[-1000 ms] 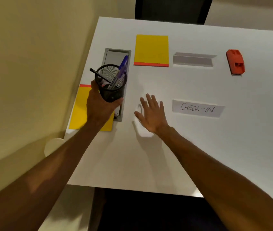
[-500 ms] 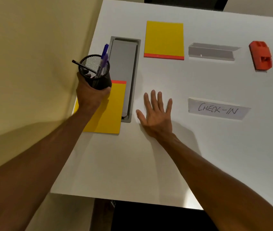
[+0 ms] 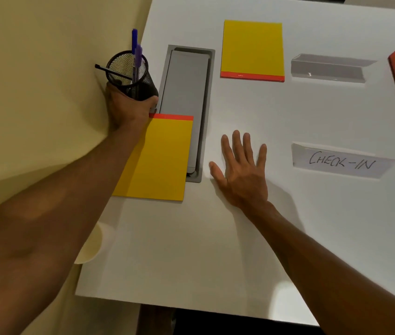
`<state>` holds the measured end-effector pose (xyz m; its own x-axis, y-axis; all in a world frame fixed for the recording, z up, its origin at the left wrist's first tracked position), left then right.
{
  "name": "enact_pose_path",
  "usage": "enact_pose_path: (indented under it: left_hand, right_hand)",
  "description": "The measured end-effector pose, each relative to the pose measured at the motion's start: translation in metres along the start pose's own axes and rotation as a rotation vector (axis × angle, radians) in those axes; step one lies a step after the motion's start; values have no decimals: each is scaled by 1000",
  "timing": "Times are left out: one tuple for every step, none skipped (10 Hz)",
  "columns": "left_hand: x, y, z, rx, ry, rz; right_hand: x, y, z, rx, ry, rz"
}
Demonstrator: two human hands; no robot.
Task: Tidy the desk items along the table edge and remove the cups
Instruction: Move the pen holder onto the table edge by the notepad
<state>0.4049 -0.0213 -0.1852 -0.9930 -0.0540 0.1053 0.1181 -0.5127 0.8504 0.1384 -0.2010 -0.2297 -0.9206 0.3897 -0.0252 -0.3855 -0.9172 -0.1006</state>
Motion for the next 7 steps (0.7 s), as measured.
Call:
enact_pose_path:
  left_hand:
    - [-1,-2,-3,-4,14,1]
    - [1,0,-4,-20,34,-5]
    - [4,3,-4,-31,47,-12]
    - [6,4,-3,-32,61,-18]
    - [8,4,-1,-42,82,-7]
    - [9,3,0,-58,82,13]
    - [10,2,0,-61,78,20]
  right_hand:
    - [0,-1,0,1,-4,1]
    - [-1,0,0,20,-15,-3]
    - [-1,0,-1,19,-15,-2]
    - [-2,0,-2,24,-18,-5]
    - [-2,0,-2,30,-19,-7]
    - [-2,-1,-3,32,-23,-6]
    - [-2,0,-2,34,-23,-7]
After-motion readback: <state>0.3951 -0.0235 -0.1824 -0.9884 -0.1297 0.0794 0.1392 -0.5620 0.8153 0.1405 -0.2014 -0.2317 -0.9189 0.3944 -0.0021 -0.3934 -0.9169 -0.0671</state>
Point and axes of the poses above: each hand's wrist, its own x-axis away from the middle knuckle, its own z-axis out of the back of the hand, y = z × x, the point moved 8 cm from there along -x, towards the middle knuckle, and after that the axes turned 1 degree about -x, right-handed, at the moved point
